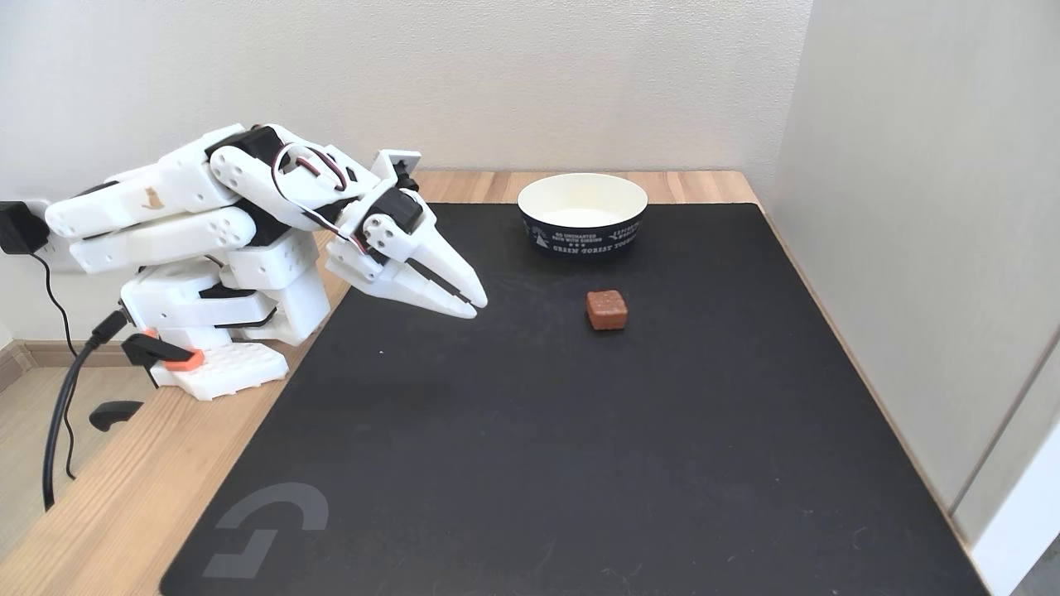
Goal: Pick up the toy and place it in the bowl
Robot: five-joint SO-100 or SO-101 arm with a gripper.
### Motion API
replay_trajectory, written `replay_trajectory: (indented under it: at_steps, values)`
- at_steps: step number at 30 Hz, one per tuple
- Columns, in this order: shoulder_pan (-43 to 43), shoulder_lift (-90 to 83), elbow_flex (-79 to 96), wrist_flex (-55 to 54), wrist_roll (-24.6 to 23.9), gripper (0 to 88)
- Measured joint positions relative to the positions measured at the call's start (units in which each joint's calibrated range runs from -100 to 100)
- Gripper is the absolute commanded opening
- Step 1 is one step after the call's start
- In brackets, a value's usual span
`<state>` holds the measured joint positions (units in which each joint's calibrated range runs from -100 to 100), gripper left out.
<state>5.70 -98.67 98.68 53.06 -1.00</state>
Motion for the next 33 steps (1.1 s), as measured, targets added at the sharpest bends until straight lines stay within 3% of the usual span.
replay_trajectory:
  at_steps: [13, 17, 18, 19, 33]
  values:
    - [0.0, 0.0, 0.0, 0.0, 0.0, 4.1]
    - [0.0, 0.0, 0.0, 0.0, 0.0, 27.4]
    - [0.0, 0.0, 0.0, 0.0, 0.0, 36.5]
    - [0.0, 0.0, 0.0, 0.08, 0.0, 38.9]
    - [0.42, 2.25, -4.63, 3.63, 0.0, 39.3]
